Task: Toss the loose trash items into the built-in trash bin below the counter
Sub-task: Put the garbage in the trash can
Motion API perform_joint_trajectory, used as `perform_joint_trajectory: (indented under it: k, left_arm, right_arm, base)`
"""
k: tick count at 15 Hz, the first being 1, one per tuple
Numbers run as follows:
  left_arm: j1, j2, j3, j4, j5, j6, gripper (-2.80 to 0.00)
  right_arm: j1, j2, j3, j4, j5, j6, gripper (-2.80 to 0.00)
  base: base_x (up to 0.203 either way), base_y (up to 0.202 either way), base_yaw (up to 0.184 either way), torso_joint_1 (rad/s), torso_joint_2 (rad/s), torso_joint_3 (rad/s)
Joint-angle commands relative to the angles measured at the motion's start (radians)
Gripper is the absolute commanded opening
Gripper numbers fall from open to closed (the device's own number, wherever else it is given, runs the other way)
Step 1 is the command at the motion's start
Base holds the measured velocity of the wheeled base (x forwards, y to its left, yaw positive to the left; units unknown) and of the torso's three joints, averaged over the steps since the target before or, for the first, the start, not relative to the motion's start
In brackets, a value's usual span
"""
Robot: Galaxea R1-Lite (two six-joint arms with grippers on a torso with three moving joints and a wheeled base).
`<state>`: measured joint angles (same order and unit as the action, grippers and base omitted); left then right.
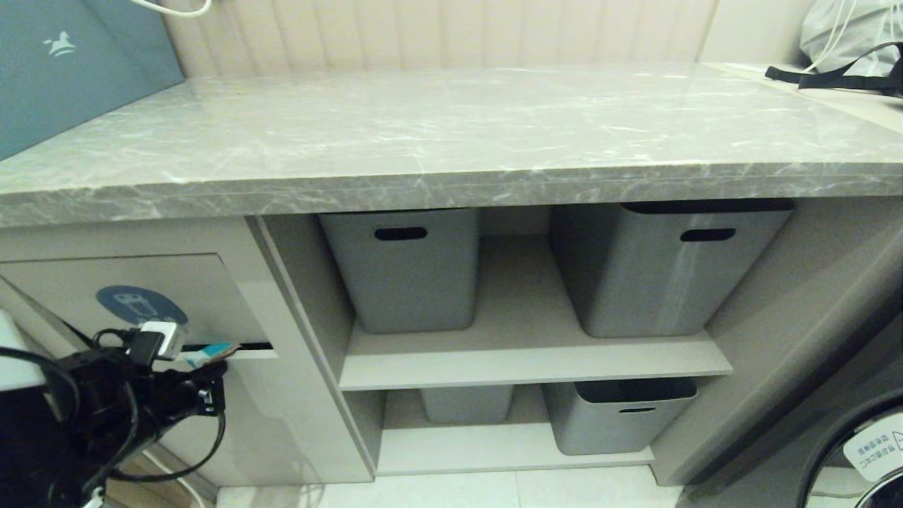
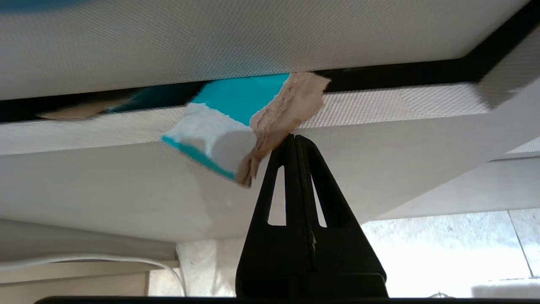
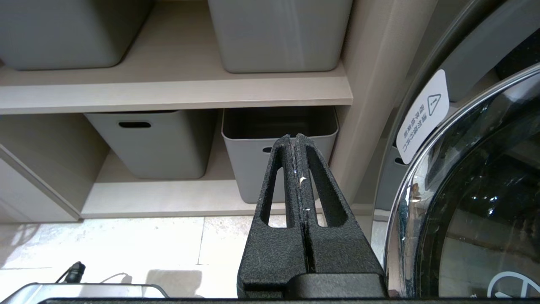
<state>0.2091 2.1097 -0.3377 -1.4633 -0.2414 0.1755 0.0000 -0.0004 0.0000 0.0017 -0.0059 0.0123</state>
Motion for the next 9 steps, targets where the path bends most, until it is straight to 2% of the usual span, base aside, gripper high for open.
perform_joint_trajectory:
  k: [1, 9]
  left_arm:
    - [-0.002, 0.029, -0.026, -0.002, -0.001, 0.000, -2.80]
    - [-0.003, 0.028, -0.127, 0.002, -0.001, 0.001, -2.80]
  right_arm:
    - [0.000, 0.000, 0.000, 0.000, 0.000, 0.000, -2.80]
    - [0.000, 0.000, 0.000, 0.000, 0.000, 0.000, -2.80]
  base:
    - [0.000, 0.000, 0.000, 0.000, 0.00, 0.000]
    - [0.000, 0.000, 0.000, 0.000, 0.00, 0.000]
